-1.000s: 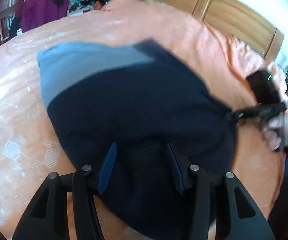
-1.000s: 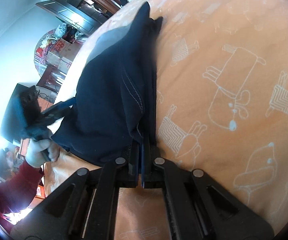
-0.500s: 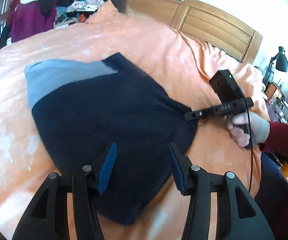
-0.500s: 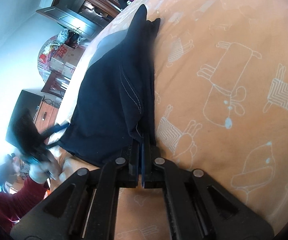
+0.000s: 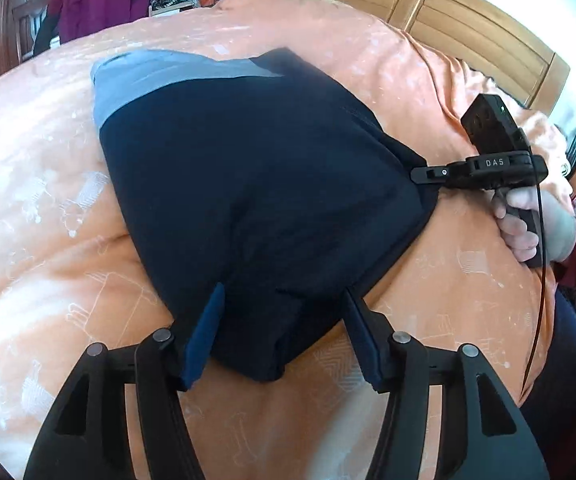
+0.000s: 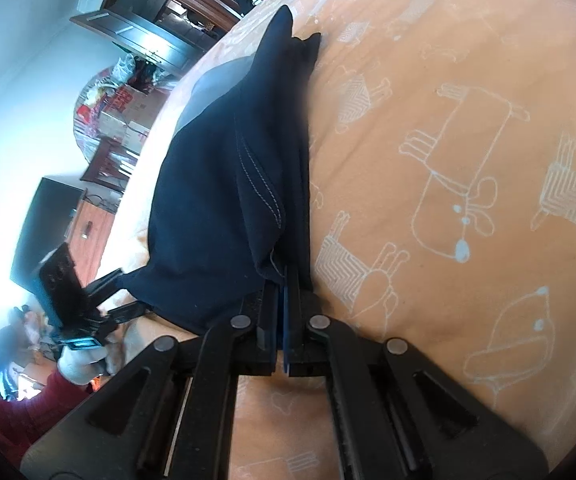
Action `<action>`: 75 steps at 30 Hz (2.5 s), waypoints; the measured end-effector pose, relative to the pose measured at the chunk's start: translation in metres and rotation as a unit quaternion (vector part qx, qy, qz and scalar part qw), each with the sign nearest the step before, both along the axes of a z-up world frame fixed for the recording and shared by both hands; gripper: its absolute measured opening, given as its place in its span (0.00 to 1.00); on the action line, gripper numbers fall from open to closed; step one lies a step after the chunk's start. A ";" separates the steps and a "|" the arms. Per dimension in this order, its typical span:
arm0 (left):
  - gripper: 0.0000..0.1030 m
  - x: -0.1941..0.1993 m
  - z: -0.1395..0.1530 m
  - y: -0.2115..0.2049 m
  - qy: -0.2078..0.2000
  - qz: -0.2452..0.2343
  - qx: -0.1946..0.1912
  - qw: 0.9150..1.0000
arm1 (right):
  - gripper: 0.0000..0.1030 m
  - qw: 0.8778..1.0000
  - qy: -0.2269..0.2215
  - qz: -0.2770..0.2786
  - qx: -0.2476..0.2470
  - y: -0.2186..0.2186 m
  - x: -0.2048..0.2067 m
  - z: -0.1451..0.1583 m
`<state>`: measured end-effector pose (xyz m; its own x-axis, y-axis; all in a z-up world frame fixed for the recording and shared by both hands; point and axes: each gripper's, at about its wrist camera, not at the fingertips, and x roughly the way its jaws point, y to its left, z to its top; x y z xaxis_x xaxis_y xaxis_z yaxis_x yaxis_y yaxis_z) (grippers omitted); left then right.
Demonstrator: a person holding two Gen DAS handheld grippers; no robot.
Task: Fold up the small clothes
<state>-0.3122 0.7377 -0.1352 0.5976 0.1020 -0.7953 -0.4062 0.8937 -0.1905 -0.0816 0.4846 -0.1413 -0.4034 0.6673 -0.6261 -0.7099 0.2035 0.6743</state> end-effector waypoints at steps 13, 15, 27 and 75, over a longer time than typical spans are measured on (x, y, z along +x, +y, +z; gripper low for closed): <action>0.96 -0.117 0.023 -0.004 0.067 0.257 0.026 0.964 | 0.85 0.949 -0.312 -0.033 -0.014 -0.051 -0.118 0.101; 0.96 -0.122 -0.003 0.007 0.106 0.304 -0.007 0.947 | 0.85 0.940 -0.337 -0.020 -0.040 -0.049 -0.143 0.086; 1.00 -0.100 -0.011 0.005 0.147 0.331 0.026 0.932 | 1.00 0.942 -0.312 -0.012 -0.121 -0.044 -0.149 0.022; 1.00 -0.094 -0.007 0.009 0.161 0.335 0.023 0.928 | 0.98 0.940 -0.309 -0.013 -0.145 -0.038 -0.153 0.034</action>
